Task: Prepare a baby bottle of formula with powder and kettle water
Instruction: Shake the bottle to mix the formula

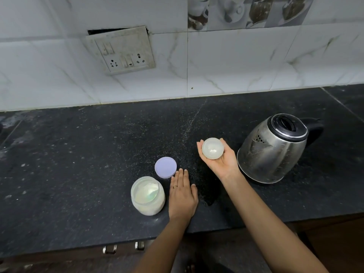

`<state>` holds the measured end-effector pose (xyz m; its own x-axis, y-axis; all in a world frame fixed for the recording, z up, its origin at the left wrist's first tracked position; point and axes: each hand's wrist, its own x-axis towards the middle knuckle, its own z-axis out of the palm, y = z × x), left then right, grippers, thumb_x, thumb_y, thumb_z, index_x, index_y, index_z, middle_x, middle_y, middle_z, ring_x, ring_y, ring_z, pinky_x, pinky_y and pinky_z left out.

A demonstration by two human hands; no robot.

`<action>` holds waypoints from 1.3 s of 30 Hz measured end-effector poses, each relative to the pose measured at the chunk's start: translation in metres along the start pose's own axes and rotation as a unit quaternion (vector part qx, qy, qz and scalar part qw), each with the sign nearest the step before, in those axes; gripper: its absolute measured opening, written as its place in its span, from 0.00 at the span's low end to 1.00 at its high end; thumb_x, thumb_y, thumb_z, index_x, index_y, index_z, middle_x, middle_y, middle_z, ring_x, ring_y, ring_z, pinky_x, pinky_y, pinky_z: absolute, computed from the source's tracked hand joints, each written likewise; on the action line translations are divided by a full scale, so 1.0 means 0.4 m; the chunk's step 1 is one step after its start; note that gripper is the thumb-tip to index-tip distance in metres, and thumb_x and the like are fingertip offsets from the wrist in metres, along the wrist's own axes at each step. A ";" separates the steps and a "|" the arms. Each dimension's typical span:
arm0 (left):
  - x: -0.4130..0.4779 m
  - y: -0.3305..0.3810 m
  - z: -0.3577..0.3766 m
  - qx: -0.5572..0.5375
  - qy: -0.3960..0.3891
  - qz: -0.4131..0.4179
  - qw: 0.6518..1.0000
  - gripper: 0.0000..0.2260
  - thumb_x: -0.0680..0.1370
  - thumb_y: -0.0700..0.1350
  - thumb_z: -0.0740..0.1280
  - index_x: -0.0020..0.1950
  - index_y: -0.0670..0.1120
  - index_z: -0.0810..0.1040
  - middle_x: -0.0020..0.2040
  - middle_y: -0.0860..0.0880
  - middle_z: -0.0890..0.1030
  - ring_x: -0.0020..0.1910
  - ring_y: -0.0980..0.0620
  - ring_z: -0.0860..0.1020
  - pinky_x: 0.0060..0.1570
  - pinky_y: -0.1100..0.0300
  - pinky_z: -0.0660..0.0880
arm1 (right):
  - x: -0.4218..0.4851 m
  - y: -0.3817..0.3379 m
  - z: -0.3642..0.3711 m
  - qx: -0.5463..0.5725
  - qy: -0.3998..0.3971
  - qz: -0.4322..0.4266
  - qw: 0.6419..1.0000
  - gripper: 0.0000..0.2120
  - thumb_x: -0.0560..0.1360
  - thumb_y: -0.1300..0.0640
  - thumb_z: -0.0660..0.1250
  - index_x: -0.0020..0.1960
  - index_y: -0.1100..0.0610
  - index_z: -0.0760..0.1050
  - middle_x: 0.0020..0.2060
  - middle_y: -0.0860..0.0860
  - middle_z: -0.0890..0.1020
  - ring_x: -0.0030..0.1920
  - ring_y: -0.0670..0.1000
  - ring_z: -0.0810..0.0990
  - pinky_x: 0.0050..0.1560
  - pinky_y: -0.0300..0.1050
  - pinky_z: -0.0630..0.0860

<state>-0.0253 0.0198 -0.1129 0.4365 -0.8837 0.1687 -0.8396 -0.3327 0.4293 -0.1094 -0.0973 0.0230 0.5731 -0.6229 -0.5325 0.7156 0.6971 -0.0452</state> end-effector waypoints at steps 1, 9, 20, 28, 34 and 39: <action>0.001 0.000 0.000 -0.001 0.000 0.001 1.000 0.26 0.78 0.50 0.51 0.72 0.39 0.67 0.72 0.40 0.69 0.73 0.45 0.64 0.73 0.55 0.51 | 0.001 -0.005 -0.015 -0.030 -0.029 0.015 0.999 0.28 0.71 0.58 0.72 0.66 0.64 0.67 0.57 0.64 0.75 0.53 0.60 0.78 0.47 0.59 0.78; 0.002 0.000 0.004 0.004 0.001 0.004 1.000 0.25 0.78 0.49 0.52 0.71 0.38 0.69 0.70 0.39 0.70 0.72 0.44 0.66 0.72 0.53 0.53 | -0.010 -0.002 -0.027 -0.058 -0.116 0.012 0.991 0.34 0.67 0.59 0.75 0.69 0.64 0.64 0.53 0.64 0.76 0.49 0.60 0.80 0.43 0.57 0.81; 0.002 -0.005 0.009 0.000 0.002 0.012 1.000 0.25 0.78 0.49 0.52 0.71 0.38 0.69 0.71 0.39 0.70 0.72 0.44 0.66 0.72 0.53 0.54 | -0.009 -0.015 -0.029 -0.138 -0.159 0.068 0.975 0.29 0.72 0.56 0.71 0.66 0.68 0.65 0.56 0.65 0.74 0.46 0.60 0.79 0.43 0.55 0.80; 0.003 -0.003 0.009 0.003 0.000 0.008 1.000 0.25 0.78 0.50 0.52 0.71 0.38 0.68 0.71 0.39 0.70 0.72 0.44 0.66 0.73 0.53 0.52 | 0.015 0.001 -0.031 -0.159 -0.209 0.059 0.963 0.35 0.70 0.58 0.71 0.71 0.63 0.59 0.53 0.64 0.76 0.43 0.58 0.81 0.42 0.53 0.81; 0.003 -0.004 0.011 -0.005 0.005 0.007 1.000 0.25 0.78 0.49 0.52 0.71 0.38 0.69 0.71 0.39 0.70 0.72 0.44 0.66 0.73 0.53 0.53 | 0.020 0.011 -0.048 -0.160 -0.188 0.048 0.968 0.50 0.60 0.61 0.79 0.75 0.60 0.56 0.54 0.64 0.77 0.43 0.58 0.81 0.42 0.51 0.81; 0.003 -0.001 0.006 -0.013 0.012 0.011 1.000 0.25 0.78 0.49 0.53 0.70 0.37 0.70 0.70 0.38 0.71 0.71 0.43 0.67 0.72 0.53 0.53 | 0.009 0.005 -0.080 -0.230 -0.282 0.086 0.927 0.32 0.72 0.56 0.69 0.68 0.61 0.54 0.53 0.64 0.73 0.39 0.56 0.78 0.39 0.48 0.79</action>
<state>-0.0252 0.0182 -0.1151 0.4255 -0.8827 0.1996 -0.8410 -0.3043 0.4474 -0.1184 -0.0868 -0.0060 0.8739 -0.4841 -0.0440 0.4223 0.8008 -0.4247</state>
